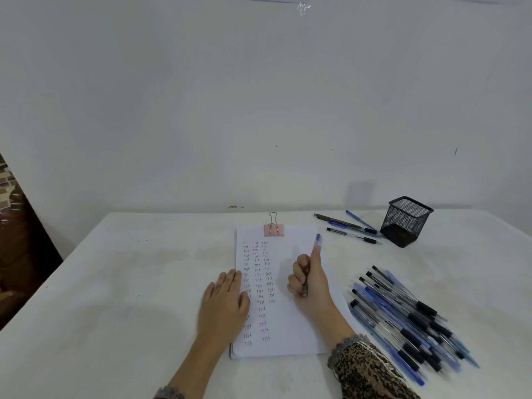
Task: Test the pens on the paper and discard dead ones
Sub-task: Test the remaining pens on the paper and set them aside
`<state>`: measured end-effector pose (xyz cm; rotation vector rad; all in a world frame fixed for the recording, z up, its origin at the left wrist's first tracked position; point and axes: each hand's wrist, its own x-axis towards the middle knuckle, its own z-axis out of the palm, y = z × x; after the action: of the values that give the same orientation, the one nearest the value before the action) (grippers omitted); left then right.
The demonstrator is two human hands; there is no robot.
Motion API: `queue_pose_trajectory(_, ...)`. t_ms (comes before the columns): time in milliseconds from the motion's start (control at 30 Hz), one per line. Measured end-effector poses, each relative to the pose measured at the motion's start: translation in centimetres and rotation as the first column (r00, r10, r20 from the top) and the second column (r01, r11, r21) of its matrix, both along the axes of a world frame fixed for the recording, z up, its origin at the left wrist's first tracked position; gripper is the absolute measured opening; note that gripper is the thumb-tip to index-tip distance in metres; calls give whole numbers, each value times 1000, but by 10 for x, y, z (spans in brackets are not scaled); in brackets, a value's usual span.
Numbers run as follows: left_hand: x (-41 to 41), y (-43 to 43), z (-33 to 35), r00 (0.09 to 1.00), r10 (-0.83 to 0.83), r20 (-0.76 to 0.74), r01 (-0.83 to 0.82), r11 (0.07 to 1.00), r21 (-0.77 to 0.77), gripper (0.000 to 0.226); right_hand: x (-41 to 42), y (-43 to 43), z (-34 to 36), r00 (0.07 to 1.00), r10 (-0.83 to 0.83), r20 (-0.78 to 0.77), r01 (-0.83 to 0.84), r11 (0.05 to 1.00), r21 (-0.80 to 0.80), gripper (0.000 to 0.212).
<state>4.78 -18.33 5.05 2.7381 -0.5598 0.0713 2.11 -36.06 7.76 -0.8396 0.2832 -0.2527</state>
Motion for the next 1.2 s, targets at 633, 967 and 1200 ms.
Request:
queue_pose_trajectory(633, -2, 0, -1, 1000, -1, 11, 2, 999, -50, 97, -12, 3, 2, 989, -145, 31, 137, 975, 177, 30)
queue_pose_trajectory(967, -6, 0, 4, 1000, 23, -20, -24, 999, -30, 60, -74, -116, 37, 810, -521, -268, -283, 54, -958, 22)
queue_pose_trajectory(1200, -6, 0, 4, 1000, 23, 3, -22, 999, -24, 53, -95, -135, 37, 656, -622, -428, -566, -30, -824, 27)
